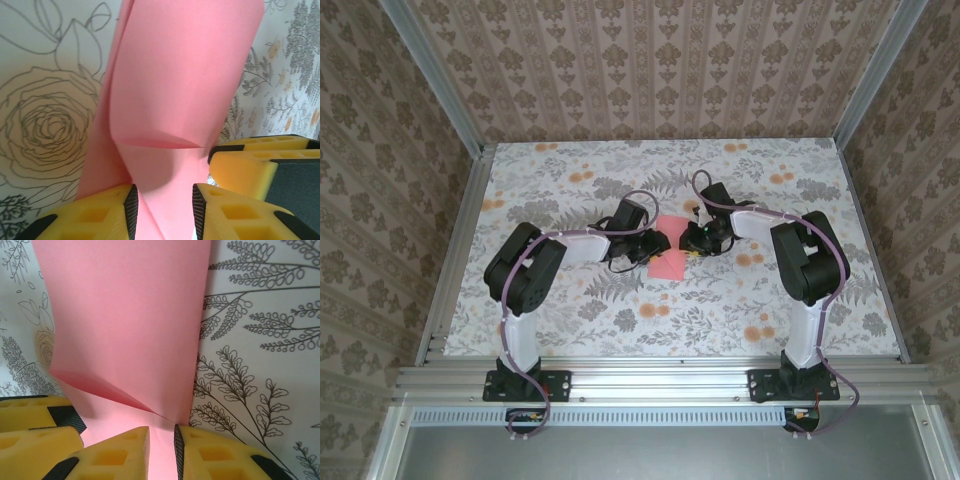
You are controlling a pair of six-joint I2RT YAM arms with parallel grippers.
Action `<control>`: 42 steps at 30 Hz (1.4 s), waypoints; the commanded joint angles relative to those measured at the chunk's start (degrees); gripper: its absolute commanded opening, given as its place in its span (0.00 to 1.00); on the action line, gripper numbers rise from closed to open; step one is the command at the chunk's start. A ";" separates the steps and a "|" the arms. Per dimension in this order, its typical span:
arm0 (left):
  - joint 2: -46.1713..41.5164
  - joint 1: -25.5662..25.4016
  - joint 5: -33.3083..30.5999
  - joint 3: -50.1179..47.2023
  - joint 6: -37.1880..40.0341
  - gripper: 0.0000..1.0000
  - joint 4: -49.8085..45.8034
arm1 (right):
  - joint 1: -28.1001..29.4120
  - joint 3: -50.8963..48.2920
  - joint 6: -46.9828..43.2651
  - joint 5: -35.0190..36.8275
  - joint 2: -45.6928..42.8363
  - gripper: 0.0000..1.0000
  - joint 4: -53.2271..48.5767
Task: Fold a paper plane with a square sheet of paper (pick it up from the middle)
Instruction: Turn over the paper at the center of the table.
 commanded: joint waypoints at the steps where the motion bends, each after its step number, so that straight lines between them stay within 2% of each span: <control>1: 0.55 0.13 1.94 0.40 -0.40 0.35 3.67 | -0.39 -1.29 1.06 -1.28 1.34 0.22 0.51; 10: 2.14 0.17 3.38 -0.11 -1.80 0.31 7.57 | -0.75 -1.83 1.59 -2.14 1.55 0.22 1.17; 13: 2.32 0.18 3.01 -0.15 -1.50 0.24 7.67 | -0.94 -2.17 2.00 -2.97 0.99 0.22 1.96; 18: 1.35 0.20 0.83 -0.31 0.83 0.08 5.57 | -1.87 -2.90 3.05 -4.32 -3.20 0.24 2.91; 24: -6.94 0.92 -5.62 -0.05 9.20 0.04 -6.13 | -3.38 -5.95 4.75 -0.41 -14.62 0.46 3.93; 27: -12.92 1.21 -12.35 1.91 15.72 0.04 -17.69 | -3.66 -7.20 3.72 1.53 -18.84 0.52 3.88; 34: -21.74 0.58 -37.47 9.76 26.96 0.04 -45.73 | -4.08 -12.14 3.31 4.41 -26.53 0.66 7.39; 38: -20.26 -1.37 -54.18 15.86 29.60 0.04 -57.77 | -4.28 -14.72 3.37 8.17 -30.46 0.77 8.75; 40: -18.43 -1.87 -60.10 18.19 29.28 0.04 -61.19 | -4.32 -15.74 3.38 10.10 -31.80 0.82 8.96; 42: -15.65 -2.49 -62.94 19.71 28.67 0.04 -62.84 | -4.33 -16.58 3.43 11.85 -33.86 0.85 8.99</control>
